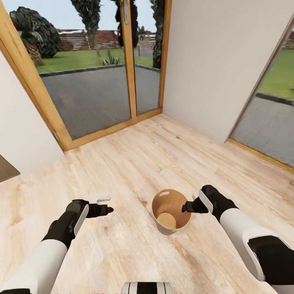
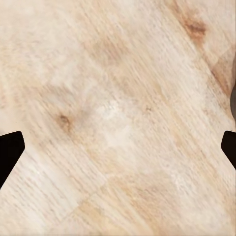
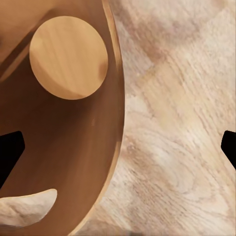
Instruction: Put the three can of soda from the living room inside the tash can in the kitchen.
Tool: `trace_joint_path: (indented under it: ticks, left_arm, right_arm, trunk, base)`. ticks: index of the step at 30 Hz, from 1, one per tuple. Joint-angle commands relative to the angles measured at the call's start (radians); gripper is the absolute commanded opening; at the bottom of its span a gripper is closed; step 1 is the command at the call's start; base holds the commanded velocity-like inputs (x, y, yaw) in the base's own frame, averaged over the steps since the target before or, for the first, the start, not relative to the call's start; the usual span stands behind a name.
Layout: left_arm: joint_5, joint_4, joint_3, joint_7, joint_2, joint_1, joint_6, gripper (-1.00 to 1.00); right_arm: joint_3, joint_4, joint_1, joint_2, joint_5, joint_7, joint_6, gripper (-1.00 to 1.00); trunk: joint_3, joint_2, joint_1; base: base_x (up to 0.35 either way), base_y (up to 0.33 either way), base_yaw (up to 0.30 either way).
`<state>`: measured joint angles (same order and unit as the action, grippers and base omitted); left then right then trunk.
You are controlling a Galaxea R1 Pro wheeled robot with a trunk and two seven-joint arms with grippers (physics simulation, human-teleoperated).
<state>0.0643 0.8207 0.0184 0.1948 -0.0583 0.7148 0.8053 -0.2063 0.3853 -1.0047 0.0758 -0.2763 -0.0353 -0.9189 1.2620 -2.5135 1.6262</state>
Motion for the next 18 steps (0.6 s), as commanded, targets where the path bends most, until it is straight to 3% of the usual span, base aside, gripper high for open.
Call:
trace_joint_path:
  ticks: [1,13,18]
  left_arm:
    - [0.0,0.0,0.0,0.0,0.0,0.0,0.0,1.0]
    - [0.0,0.0,0.0,0.0,0.0,0.0,0.0,1.0]
    - [0.0,0.0,0.0,0.0,0.002,0.0,0.0,1.0]
  right_arm:
    - [0.0,0.0,0.0,0.0,0.0,0.0,0.0,1.0]
    - [-0.003,0.0,0.0,-0.003,0.0,0.001,0.0,1.0]
    - [-0.003,0.0,0.0,-0.004,0.0,0.002,0.0,1.0]
  trunk:
    - [0.004,0.0,0.0]
    - [0.008,-0.001,0.001]
    - [0.027,-0.002,0.003]
  base:
    - [0.0,0.0,0.0]
    - [0.0,0.0,0.0]
    - [0.0,0.0,0.0]
